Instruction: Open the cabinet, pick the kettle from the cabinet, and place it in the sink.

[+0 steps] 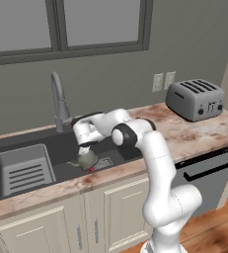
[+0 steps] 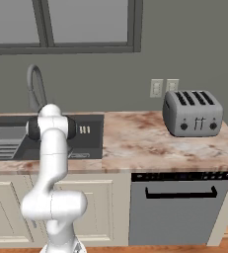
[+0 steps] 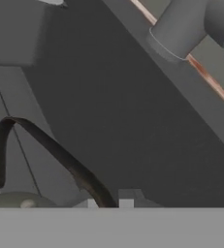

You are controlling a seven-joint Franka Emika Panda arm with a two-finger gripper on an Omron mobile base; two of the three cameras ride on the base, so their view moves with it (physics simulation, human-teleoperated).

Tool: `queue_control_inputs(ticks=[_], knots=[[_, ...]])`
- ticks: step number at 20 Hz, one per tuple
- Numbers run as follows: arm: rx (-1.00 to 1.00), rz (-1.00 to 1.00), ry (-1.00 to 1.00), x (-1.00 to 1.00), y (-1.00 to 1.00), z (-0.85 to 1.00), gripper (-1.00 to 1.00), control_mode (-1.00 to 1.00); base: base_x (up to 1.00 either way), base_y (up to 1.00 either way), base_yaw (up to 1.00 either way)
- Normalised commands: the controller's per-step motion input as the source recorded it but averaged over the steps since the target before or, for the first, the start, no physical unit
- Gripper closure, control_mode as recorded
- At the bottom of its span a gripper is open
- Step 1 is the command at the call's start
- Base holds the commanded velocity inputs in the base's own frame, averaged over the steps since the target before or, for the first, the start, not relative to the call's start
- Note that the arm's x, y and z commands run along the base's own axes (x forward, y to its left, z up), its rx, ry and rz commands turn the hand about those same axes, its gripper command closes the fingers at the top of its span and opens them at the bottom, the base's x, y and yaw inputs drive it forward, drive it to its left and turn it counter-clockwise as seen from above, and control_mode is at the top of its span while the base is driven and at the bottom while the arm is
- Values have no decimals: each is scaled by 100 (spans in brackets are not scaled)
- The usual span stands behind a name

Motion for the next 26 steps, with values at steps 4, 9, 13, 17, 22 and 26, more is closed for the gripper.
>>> queue_control_inputs(ticks=[4, 9, 13, 17, 22, 26], knots=[[0, 0, -7, 19, 4, -24, 100, -100, 0, 0, 0], [0, 1, -8, 22, 5, -24, 100, -100, 0, 0, 0], [0, 0, -6, 19, 5, -34, 100, -100, 0, 0, 0], [-1, 0, 0, 27, 1, -44, 100, -100, 0, 0, 0], [0, 0, 0, 36, 0, -27, 100, -100, 0, 0, 0], [-2, 0, 8, 22, -2, -18, -100, -100, 0, 0, 0]])
